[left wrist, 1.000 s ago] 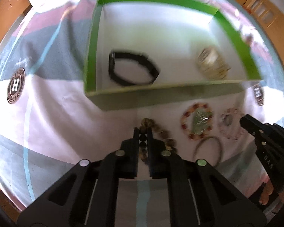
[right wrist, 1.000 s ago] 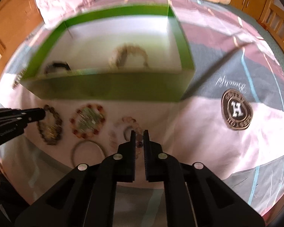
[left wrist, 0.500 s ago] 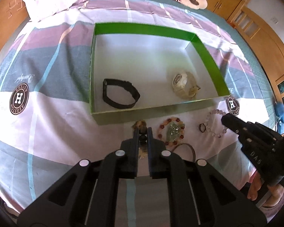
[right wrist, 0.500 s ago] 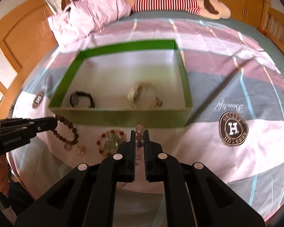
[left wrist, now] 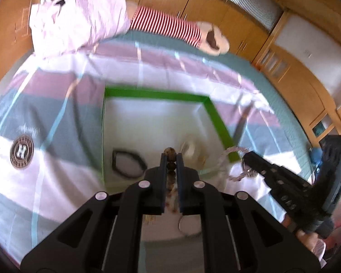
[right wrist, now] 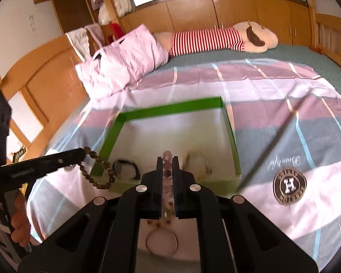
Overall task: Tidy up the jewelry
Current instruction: 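Carry both bead bracelets into the green box and open both tools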
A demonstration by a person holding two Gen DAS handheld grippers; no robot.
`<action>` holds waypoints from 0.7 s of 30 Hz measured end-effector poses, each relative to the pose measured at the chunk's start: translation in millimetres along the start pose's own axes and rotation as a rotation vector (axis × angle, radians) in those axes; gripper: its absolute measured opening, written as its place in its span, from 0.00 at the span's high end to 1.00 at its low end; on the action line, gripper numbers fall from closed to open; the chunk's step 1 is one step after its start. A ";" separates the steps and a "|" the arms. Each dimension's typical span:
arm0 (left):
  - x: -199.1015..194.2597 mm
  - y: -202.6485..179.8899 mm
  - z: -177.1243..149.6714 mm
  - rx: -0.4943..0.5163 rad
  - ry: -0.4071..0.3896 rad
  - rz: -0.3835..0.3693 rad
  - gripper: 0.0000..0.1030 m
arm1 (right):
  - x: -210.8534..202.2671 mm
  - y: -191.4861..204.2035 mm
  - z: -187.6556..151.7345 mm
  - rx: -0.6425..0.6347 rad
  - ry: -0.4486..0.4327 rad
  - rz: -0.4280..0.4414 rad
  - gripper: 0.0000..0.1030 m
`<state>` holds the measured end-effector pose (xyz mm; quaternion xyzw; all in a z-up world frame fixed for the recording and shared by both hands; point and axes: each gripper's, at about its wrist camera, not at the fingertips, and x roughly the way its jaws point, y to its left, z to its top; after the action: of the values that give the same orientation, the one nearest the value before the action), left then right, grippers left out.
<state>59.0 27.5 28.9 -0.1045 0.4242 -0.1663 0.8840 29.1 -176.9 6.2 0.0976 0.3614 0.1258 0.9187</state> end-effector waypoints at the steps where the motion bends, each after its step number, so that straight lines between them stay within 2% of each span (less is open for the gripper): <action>1: 1.5 0.9 3.6 0.002 -0.008 0.010 0.92 | 6.7 -1.4 1.9 0.012 0.007 -0.004 0.93; 6: 29.3 16.8 7.6 -0.043 0.039 0.057 0.92 | 39.1 -2.2 1.4 0.030 0.039 -0.039 0.93; 12: 50.8 30.1 5.2 -0.059 0.078 0.101 0.92 | 52.9 -0.3 -1.6 0.022 0.064 -0.060 0.93; 13: 52.1 31.3 4.7 -0.064 0.083 0.100 0.92 | 52.7 -0.6 -1.6 0.023 0.069 -0.064 0.89; 15: 50.8 31.4 3.4 -0.071 0.084 0.091 0.91 | 48.7 -1.2 -1.9 0.031 0.069 -0.065 0.63; 16: 49.3 30.5 2.8 -0.069 0.082 0.089 0.91 | 43.5 -1.3 -2.3 0.038 0.055 -0.067 0.46; 18: 45.0 26.9 0.4 -0.057 0.083 0.086 0.88 | 34.6 0.8 -3.1 0.021 0.054 -0.055 0.45; 21: 38.8 19.7 -7.0 -0.037 0.099 0.065 0.79 | 21.4 1.8 -7.2 -0.005 0.070 -0.043 0.45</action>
<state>80.2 30.5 -9.6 -0.0984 0.4735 -0.1345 0.8649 39.0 -168.1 -12.2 0.0830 0.3952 0.1103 0.9082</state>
